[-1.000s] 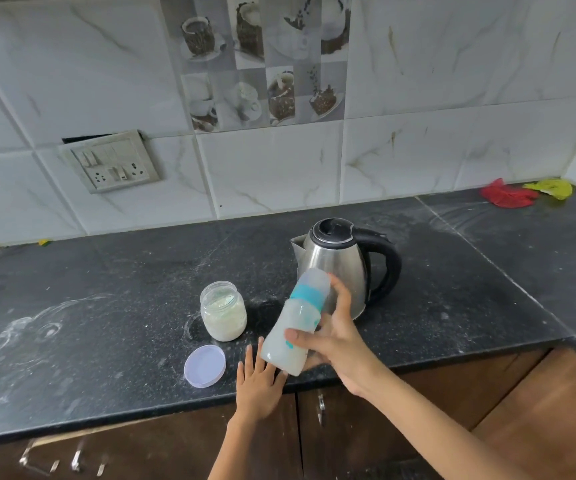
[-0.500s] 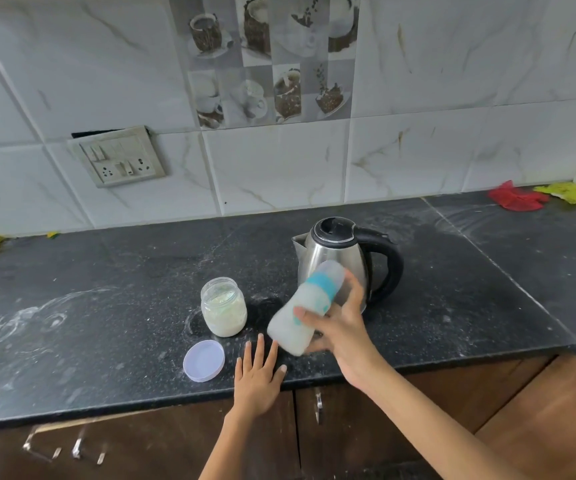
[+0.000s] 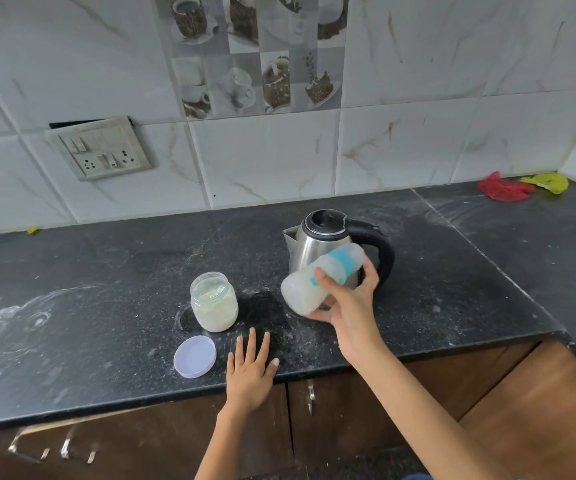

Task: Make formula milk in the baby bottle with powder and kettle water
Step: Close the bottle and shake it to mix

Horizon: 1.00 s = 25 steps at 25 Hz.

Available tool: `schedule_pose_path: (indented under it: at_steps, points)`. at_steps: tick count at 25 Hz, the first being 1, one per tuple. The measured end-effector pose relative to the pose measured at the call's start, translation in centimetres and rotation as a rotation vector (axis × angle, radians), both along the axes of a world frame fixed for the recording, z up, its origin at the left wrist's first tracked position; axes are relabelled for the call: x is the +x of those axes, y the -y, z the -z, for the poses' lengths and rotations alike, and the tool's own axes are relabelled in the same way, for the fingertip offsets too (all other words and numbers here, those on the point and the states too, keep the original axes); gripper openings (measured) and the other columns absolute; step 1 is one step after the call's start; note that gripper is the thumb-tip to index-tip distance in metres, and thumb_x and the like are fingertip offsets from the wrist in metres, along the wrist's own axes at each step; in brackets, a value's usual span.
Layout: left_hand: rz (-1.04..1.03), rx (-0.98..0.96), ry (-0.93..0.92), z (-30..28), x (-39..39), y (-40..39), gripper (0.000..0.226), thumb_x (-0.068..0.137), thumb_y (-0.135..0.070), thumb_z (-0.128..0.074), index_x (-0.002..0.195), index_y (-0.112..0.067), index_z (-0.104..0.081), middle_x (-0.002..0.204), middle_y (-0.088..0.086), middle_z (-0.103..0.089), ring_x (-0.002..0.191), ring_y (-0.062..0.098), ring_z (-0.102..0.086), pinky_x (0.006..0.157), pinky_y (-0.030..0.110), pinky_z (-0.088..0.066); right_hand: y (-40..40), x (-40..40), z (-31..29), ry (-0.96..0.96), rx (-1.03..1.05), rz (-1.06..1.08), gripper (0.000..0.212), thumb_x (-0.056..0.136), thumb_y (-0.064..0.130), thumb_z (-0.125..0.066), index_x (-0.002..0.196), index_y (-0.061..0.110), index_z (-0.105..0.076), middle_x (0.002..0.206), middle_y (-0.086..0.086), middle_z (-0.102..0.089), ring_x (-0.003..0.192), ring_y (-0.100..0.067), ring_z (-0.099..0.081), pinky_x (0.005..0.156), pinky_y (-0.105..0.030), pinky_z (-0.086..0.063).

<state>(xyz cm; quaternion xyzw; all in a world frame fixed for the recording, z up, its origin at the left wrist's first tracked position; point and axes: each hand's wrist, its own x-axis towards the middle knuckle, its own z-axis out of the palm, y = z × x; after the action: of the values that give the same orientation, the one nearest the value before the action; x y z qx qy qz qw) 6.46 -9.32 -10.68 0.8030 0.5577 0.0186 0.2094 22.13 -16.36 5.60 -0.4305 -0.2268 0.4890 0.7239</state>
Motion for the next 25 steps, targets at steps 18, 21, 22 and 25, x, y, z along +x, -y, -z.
schedule_pose_path:
  at_steps: [18,21,22,25]
  points:
    - [-0.002,0.007,-0.013,-0.1,0.0,0.1,0.057,0.1,-0.045,-0.023,0.15,-0.032,0.001,0.159,-0.002,0.013,0.146,0.024,0.015,0.118,0.041,0.005,0.7,-0.2,-0.2,0.126,-0.033,-0.054,0.094,0.068,0.012,-0.08,0.139,0.046,-0.03,0.123,0.001,-0.061,0.103,-0.023,-0.068,0.069,-0.053,-0.06]
    - [-0.001,-0.004,-0.002,-0.1,-0.1,0.1,0.057,0.1,-0.044,-0.024,0.15,-0.032,0.001,0.16,-0.002,0.012,0.146,0.023,0.016,0.119,0.041,0.006,1.7,-1.2,0.5,0.236,-0.033,-0.166,0.094,0.064,0.011,-0.082,0.136,0.046,-0.034,0.118,0.001,-0.064,0.1,-0.018,-0.07,0.066,-0.048,-0.061]
    - [0.002,0.004,-0.004,-0.2,-0.1,0.0,0.057,0.101,-0.044,-0.023,0.15,-0.032,0.002,0.159,-0.002,0.014,0.146,0.023,0.017,0.119,0.041,0.006,1.1,-0.7,0.7,0.176,-0.014,-0.09,0.091,0.067,0.009,-0.08,0.137,0.044,-0.033,0.119,0.001,-0.063,0.1,-0.02,-0.07,0.066,-0.048,-0.06]
    - [0.005,0.008,-0.006,-0.3,0.0,0.2,0.058,0.101,-0.045,-0.024,0.15,-0.031,0.004,0.159,-0.002,0.016,0.146,0.024,0.016,0.118,0.041,0.005,0.8,-0.3,0.6,0.065,-0.032,-0.013,0.088,0.076,0.004,-0.075,0.139,0.044,-0.029,0.12,0.002,-0.06,0.101,-0.023,-0.068,0.067,-0.048,-0.06]
